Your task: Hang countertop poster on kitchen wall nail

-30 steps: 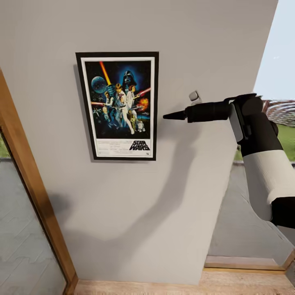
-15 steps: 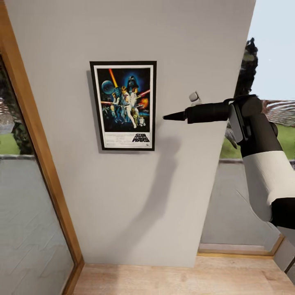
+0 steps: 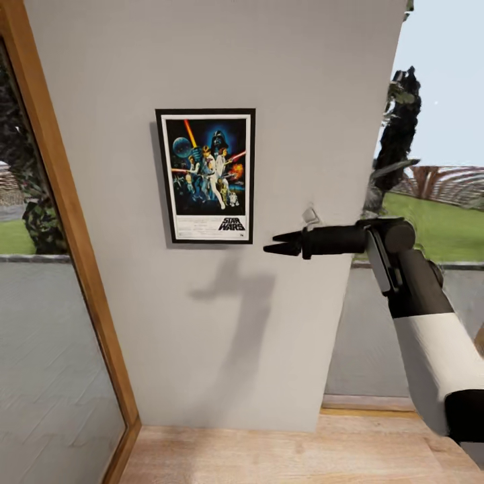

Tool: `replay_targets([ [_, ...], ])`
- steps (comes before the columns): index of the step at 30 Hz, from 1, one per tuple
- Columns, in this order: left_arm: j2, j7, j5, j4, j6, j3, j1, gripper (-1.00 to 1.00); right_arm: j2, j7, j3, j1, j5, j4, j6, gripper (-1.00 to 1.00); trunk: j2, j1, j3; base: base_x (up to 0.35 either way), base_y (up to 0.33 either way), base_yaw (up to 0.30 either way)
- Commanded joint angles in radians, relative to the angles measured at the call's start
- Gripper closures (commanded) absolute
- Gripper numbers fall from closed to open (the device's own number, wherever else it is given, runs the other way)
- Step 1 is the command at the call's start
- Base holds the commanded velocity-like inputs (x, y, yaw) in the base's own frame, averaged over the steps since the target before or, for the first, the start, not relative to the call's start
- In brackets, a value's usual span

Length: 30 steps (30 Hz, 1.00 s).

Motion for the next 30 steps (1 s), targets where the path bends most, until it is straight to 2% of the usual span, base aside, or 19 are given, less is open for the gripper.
replay_targets([
  [1, 0.001, -0.004, -0.006, 0.002, -0.003, 0.008, 0.0, -1.0, -0.001, -0.002, -0.007, 0.035, -0.009, -0.014, 0.008, -1.0, -0.001, 0.0, 0.001, -0.011, 0.0, 0.0],
  [3, 0.003, -0.004, -0.006, 0.002, -0.003, 0.008, 0.0, -1.0, -0.001, 0.01, -0.048, 0.144, -0.009, -0.048, 0.005, -1.0, -0.001, 0.0, 0.004, -0.008, 0.0, 0.0],
  [6, 0.004, -0.004, -0.006, 0.002, -0.003, 0.009, 0.0, -1.0, -0.001, 0.024, -0.096, 0.256, -0.009, -0.066, -0.025, -1.0, -0.001, 0.0, 0.009, -0.004, 0.0, 0.0],
  [9, 0.005, -0.004, -0.006, 0.002, -0.003, 0.009, 0.0, -1.0, 0.0, 0.034, -0.127, 0.366, -0.008, -0.073, -0.103, -1.0, -0.001, 0.0, 0.014, -0.002, 0.0, 0.0],
  [10, 0.005, -0.004, -0.006, 0.002, -0.003, 0.009, 0.0, -1.0, 0.0, 0.037, -0.139, 0.442, -0.007, -0.075, -0.162, -1.0, -0.001, 0.0, 0.016, 0.0, 0.0, 0.0],
  [14, 0.005, -0.003, -0.006, 0.003, -0.002, 0.009, 0.0, -1.0, 0.0, 0.034, -0.152, 0.591, -0.004, -0.065, -0.255, -1.0, -0.001, 0.0, 0.023, 0.0, 0.0, 0.0],
  [15, 0.005, -0.002, -0.006, 0.003, -0.002, 0.009, 0.0, -1.0, 0.0, 0.031, -0.156, 0.659, -0.004, -0.044, -0.298, -1.0, -0.001, 0.0, 0.024, 0.0, 0.0, 0.0],
  [17, 0.005, -0.002, -0.006, 0.003, -0.002, 0.009, 0.0, -1.0, 0.0, 0.029, -0.158, 0.717, -0.003, -0.007, -0.352, -1.0, -0.001, 0.0, 0.028, 0.0, 0.0, 0.0],
  [18, 0.005, -0.001, -0.006, 0.003, -0.002, 0.009, 0.0, -1.0, -0.001, 0.026, -0.16, 0.763, -0.003, 0.051, -0.417, -1.0, -0.001, 0.0, 0.029, 0.0, 0.0, 0.0],
  [19, 0.005, 0.012, -0.006, 0.003, -0.002, 0.009, 0.0, -1.0, -0.001, 0.017, -0.162, 0.808, -0.002, 0.177, -0.527, -1.0, -0.001, 0.0, 0.031, 0.0, 0.0, 0.0],
  [20, 0.005, 0.063, -0.006, 0.003, -0.003, 0.008, 0.0, -1.0, -0.006, -0.009, -0.164, 0.835, -0.002, 0.418, -0.674, -1.0, -0.001, 0.0, 0.033, 0.0, 0.0, 0.0],
  [21, 0.005, 0.092, -0.007, 0.003, -0.003, 0.008, 0.0, -1.0, -0.01, -0.03, -0.164, 0.842, -0.002, 0.55, -0.749, -1.0, -0.001, 0.0, 0.034, 0.0, 0.0, 0.0],
  [22, 0.005, 0.105, -0.007, 0.003, -0.003, 0.008, 0.0, -1.0, -0.012, -0.043, -0.165, 0.845, -0.002, 0.614, -0.788, -1.0, -0.001, 0.0, 0.036, 0.0, 0.0, 0.0],
  [24, 0.005, 0.138, -0.008, 0.004, -0.003, 0.008, 0.0, -1.0, -0.019, -0.125, -0.164, 0.851, -0.002, 0.825, -0.928, -1.0, -0.001, 0.0, 0.039, 0.0, 0.0, 0.0],
  [25, 0.005, 0.185, -0.009, 0.005, 0.001, 0.007, 0.001, -1.0, -0.026, -0.284, -0.162, 0.853, -0.002, 1.0, -1.012, -1.0, -0.001, 0.0, 0.039, 0.0, 0.0, 0.0],
  [27, 0.005, 0.221, -0.01, 0.005, 0.001, 0.007, 0.002, -1.0, -0.027, -0.369, -0.161, 0.854, -0.002, 1.058, -1.027, -1.0, -0.001, 0.0, 0.04, 0.0, 0.0, 0.0],
  [28, 0.004, 0.265, -0.01, 0.006, 0.002, 0.006, 0.006, -1.0, -0.027, -0.465, -0.161, 0.854, -0.002, 1.107, -1.036, -1.0, -0.001, 0.0, 0.04, 0.0, 0.0, 0.0],
  [29, -0.01, 0.44, -0.012, 0.007, 0.004, 0.004, 0.024, -1.0, -0.021, -0.847, -0.16, 0.854, -0.005, 1.207, -1.048, -1.0, -0.001, 0.0, 0.04, 0.0, 0.0, 0.0],
  [30, -0.013, 0.463, -0.012, 0.007, 0.004, 0.004, 0.025, -1.0, -0.019, -0.897, -0.16, 0.854, -0.005, 1.217, -1.049, -1.0, -0.001, 0.0, 0.04, 0.0, 0.0, 0.0],
])
